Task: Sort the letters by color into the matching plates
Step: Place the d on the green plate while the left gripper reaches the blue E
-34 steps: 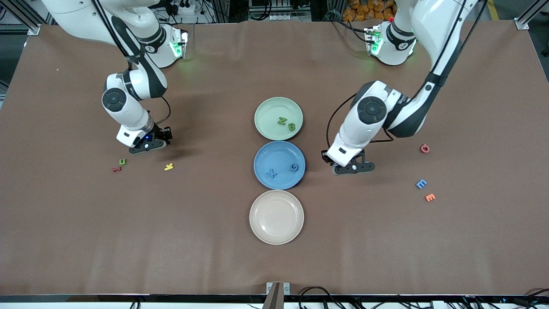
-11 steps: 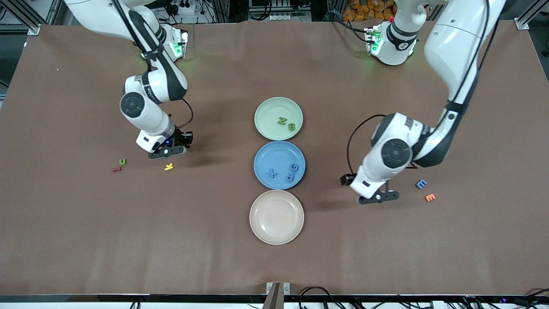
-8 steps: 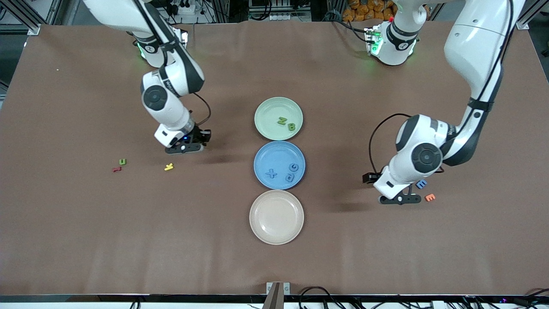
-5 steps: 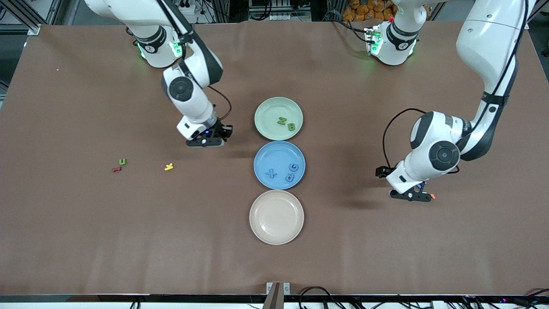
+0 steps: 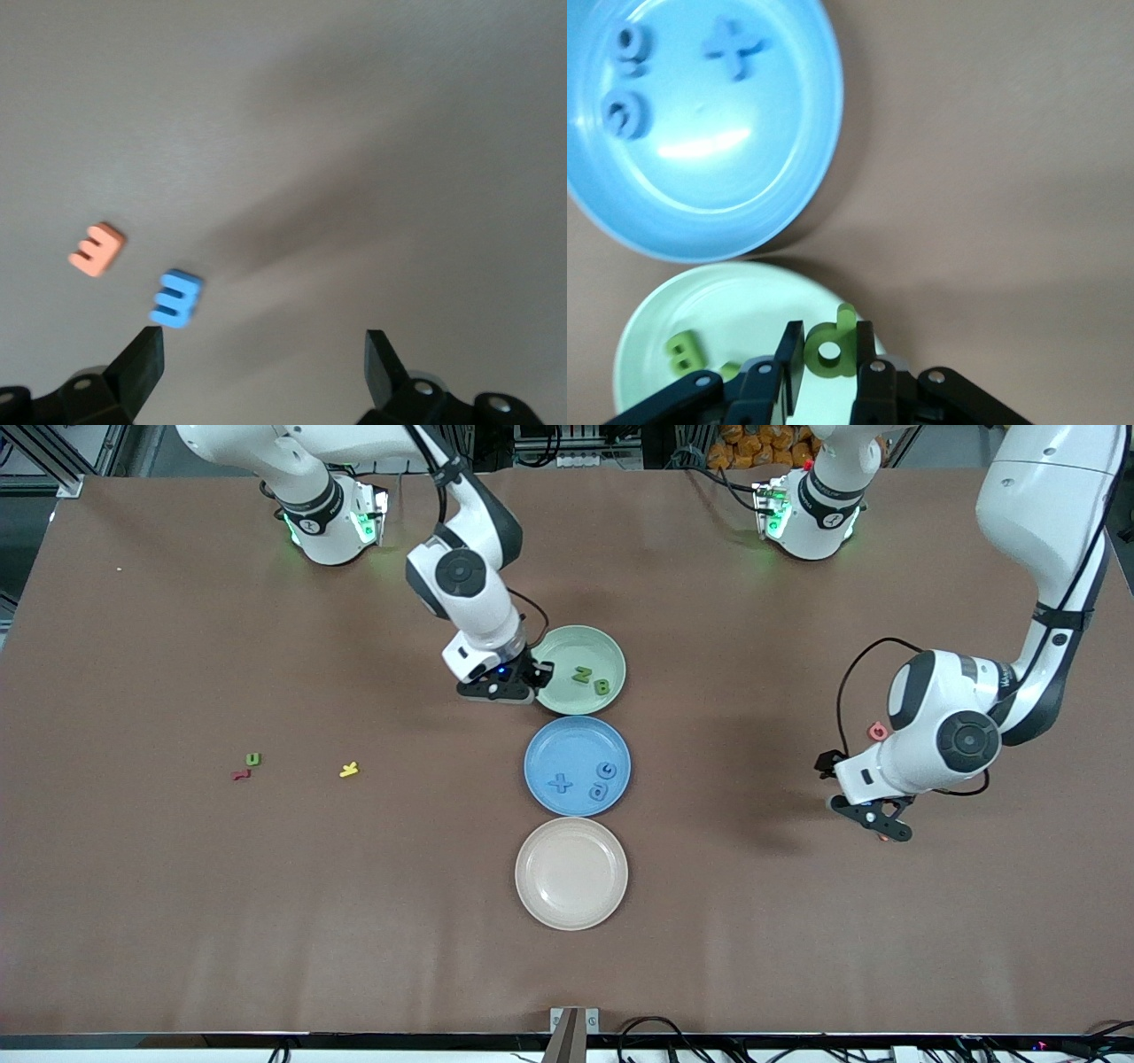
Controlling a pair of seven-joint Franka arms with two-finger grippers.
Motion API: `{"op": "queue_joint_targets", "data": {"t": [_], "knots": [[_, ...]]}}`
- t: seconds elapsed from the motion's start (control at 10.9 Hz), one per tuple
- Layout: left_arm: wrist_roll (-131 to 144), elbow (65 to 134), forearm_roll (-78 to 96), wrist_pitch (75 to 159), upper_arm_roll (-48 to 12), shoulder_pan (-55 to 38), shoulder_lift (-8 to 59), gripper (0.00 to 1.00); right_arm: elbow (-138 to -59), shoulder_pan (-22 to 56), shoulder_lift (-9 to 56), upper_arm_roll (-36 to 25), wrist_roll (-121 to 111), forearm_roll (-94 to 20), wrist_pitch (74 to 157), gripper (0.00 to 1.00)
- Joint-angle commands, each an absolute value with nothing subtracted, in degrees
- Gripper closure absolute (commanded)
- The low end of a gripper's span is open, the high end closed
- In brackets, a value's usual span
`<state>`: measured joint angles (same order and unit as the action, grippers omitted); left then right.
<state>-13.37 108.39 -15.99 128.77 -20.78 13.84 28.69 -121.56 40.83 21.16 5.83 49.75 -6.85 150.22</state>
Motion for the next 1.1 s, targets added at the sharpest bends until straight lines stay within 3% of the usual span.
{"op": "queue_joint_targets", "data": {"t": [0.0, 0.37, 0.46, 0.55, 0.73, 1.01], "knots": [[-22.1, 114.3, -20.5, 139.7, -21.5, 18.7, 27.9, 0.00, -118.5, 43.6, 24.3, 8.2, 58.2, -5.7, 150.0, 1.00], [-22.6, 113.4, -30.5, 142.9, -21.5, 20.6, 31.9, 0.00, -117.7, 44.7, 25.3, 9.8, 66.9, 1.0, 149.7, 1.00], [-22.6, 112.7, -31.4, 142.9, -21.5, 20.6, 33.0, 0.00, -117.7, 44.6, 25.4, 9.8, 66.9, 1.0, 149.6, 0.85], [-22.6, 112.2, -31.4, 142.9, -21.5, 20.5, 34.1, 0.00, -117.7, 44.6, 25.5, 9.8, 66.7, 1.1, 149.5, 0.60], [-22.6, 111.9, -31.4, 143.1, -21.4, 20.7, 35.1, 0.00, -117.7, 44.5, 25.5, 9.8, 66.7, 1.1, 149.4, 0.41], [-22.6, 112.0, -30.6, 143.4, -21.4, 20.7, 35.6, 0.00, -117.7, 43.0, 25.1, 9.8, 66.1, 1.1, 149.1, 0.37]]}}
